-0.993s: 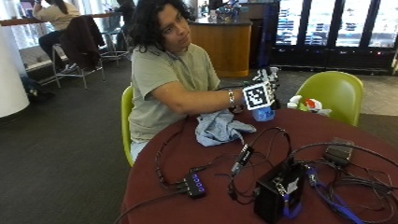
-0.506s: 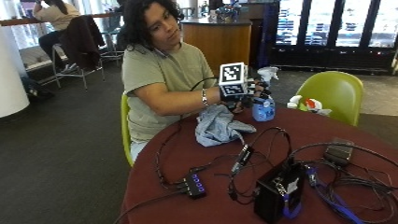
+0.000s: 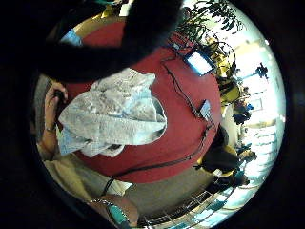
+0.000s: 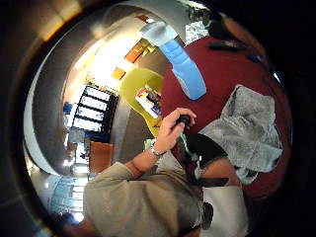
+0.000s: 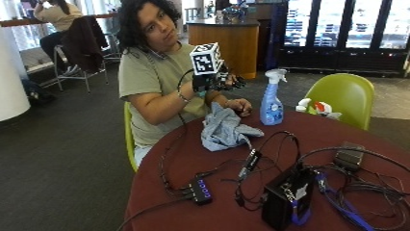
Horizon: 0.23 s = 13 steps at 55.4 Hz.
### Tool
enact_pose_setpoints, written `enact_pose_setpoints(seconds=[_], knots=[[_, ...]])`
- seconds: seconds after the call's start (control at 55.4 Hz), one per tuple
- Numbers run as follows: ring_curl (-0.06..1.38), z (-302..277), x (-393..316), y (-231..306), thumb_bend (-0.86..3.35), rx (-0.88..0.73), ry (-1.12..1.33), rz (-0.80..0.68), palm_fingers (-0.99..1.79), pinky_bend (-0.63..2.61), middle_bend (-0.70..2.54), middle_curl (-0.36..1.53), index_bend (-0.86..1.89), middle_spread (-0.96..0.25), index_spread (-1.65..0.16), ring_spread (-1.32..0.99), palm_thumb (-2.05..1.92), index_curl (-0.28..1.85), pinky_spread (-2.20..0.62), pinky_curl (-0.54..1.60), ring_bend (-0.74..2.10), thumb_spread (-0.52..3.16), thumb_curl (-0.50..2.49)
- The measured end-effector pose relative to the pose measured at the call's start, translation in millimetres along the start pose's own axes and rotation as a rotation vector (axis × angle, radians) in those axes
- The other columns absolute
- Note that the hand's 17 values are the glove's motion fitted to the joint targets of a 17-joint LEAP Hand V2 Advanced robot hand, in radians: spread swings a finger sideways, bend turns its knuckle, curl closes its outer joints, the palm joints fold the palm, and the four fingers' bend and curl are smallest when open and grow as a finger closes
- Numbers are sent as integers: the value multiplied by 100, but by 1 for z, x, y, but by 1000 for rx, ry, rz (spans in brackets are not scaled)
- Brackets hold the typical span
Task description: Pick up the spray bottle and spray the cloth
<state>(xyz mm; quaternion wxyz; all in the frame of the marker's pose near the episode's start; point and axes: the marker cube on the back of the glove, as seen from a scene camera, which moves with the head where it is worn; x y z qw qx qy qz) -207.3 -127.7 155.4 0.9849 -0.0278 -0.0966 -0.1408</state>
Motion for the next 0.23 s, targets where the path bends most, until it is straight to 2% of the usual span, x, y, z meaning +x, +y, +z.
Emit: enact_pose_setpoints(seconds=[0.235], knots=[[31,6,-2,5,-3,-19,-9,-23,43,19,18,31,18,-4,-41,-9,69,37,22,32,22,99,46]])
